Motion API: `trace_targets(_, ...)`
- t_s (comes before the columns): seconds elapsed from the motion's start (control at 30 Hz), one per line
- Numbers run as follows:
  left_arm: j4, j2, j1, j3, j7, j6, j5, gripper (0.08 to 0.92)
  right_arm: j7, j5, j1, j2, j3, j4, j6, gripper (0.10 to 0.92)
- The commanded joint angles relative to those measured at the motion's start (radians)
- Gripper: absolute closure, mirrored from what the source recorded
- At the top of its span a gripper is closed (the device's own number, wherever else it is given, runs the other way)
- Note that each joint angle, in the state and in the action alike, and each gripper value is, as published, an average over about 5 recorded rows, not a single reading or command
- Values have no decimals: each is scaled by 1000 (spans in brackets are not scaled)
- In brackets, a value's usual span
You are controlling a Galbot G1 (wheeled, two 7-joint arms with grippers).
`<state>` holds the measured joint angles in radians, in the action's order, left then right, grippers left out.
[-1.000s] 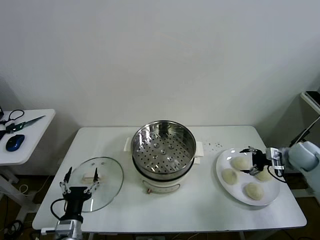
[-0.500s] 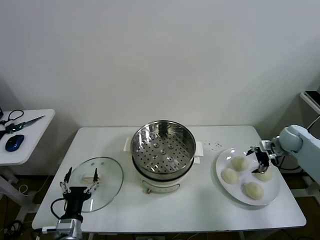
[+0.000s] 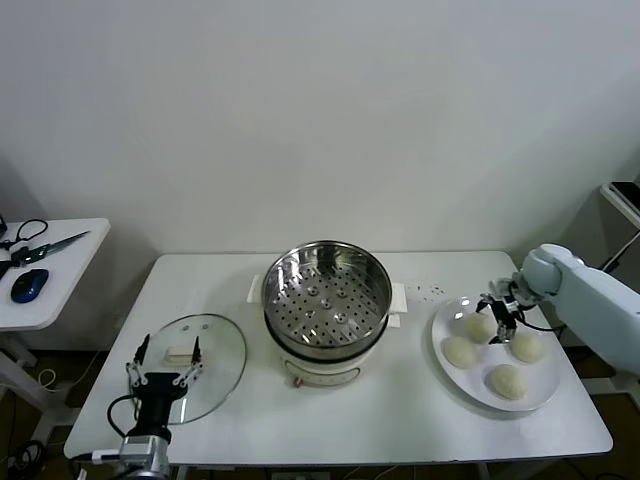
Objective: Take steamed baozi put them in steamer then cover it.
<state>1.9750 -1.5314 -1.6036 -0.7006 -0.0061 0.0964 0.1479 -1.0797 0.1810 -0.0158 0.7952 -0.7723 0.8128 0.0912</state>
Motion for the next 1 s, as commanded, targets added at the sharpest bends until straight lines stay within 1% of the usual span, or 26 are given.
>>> trace_targets(0.03, -5, 1, 3, -3, 0, -1, 5, 177, -10, 20, 17, 44, -16, -56, 7, 203)
trace_targets(0.27, -7, 1, 1, -4, 0, 0, 6, 177, -22, 20, 21, 47, -17, -63, 13, 207)
trace_targets(0.47, -2, -1, -3, -5, -1, 0, 6, 177, -33, 18, 20, 45, -14, -55, 12, 277)
trace_targets(0.63, 0, -1, -5, -4, -1, 1, 6, 177, -35, 13, 25, 34, -13, -39, 13, 311)
trace_targets(0.8, 5, -1, -12, -5, 0, 2, 5, 177, -40, -37, 88, 1, -63, 20, 29, 320)
trace_targets(1.0, 14, 3, -23, -5, 2, 2, 5, 177, -69, -121, 341, -30, -260, 142, 118, 314)
